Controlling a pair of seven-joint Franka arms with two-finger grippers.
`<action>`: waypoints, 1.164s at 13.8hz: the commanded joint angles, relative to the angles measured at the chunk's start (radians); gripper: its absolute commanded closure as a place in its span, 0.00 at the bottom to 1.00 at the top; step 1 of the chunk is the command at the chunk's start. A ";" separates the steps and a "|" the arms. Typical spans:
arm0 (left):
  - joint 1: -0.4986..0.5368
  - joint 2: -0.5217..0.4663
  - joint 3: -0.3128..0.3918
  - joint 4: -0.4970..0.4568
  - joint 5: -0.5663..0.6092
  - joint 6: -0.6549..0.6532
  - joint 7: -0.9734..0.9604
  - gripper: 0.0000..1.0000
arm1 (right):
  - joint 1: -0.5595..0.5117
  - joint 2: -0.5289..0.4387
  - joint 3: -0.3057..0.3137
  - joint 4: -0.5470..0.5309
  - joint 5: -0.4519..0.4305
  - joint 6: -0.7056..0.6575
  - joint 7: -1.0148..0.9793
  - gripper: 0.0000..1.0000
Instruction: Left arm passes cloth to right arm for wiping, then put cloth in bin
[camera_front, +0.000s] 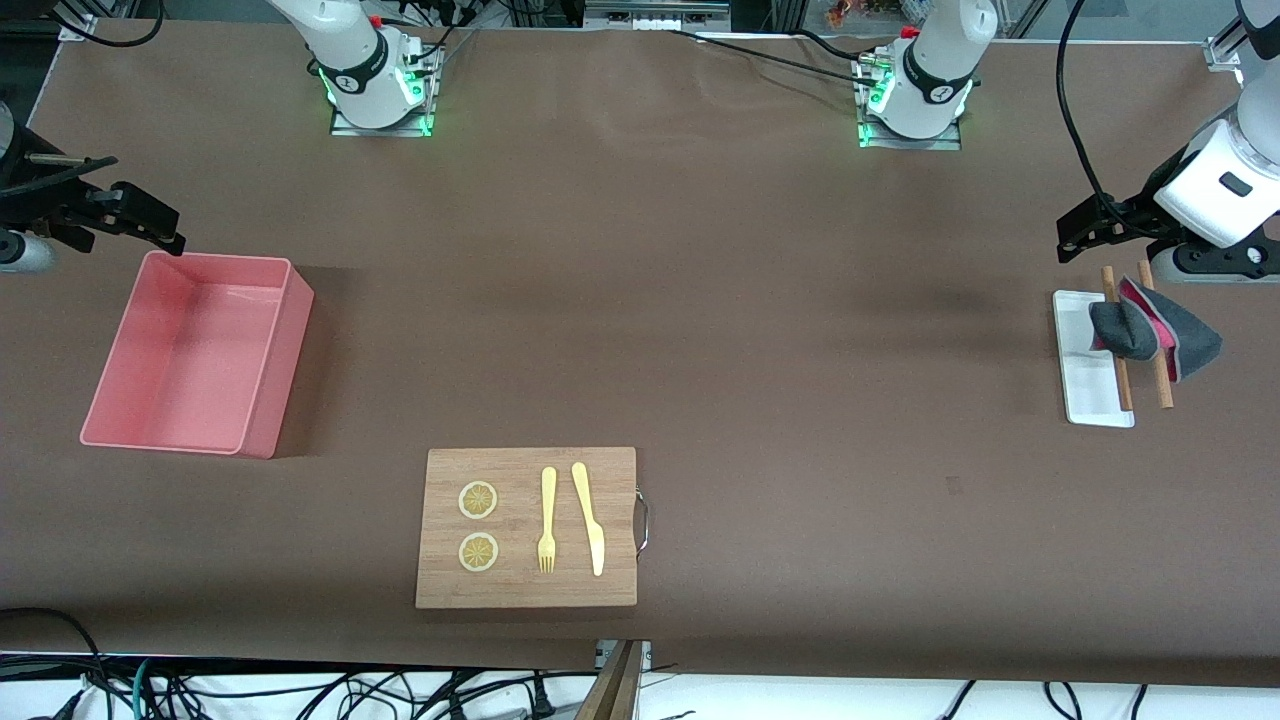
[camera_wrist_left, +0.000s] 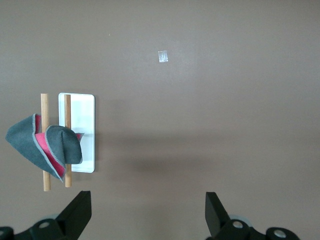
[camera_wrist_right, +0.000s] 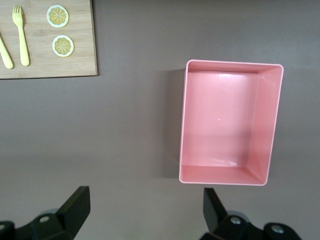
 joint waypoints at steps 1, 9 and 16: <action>0.003 -0.005 0.004 0.016 -0.011 -0.025 0.003 0.00 | -0.009 0.014 0.005 0.028 -0.002 -0.008 -0.022 0.00; 0.000 -0.002 -0.003 0.019 -0.010 -0.091 -0.002 0.00 | -0.009 0.014 0.005 0.028 -0.002 -0.008 -0.024 0.00; 0.004 0.017 -0.005 0.015 -0.008 -0.119 0.003 0.00 | -0.009 0.014 0.005 0.028 -0.002 -0.009 -0.019 0.00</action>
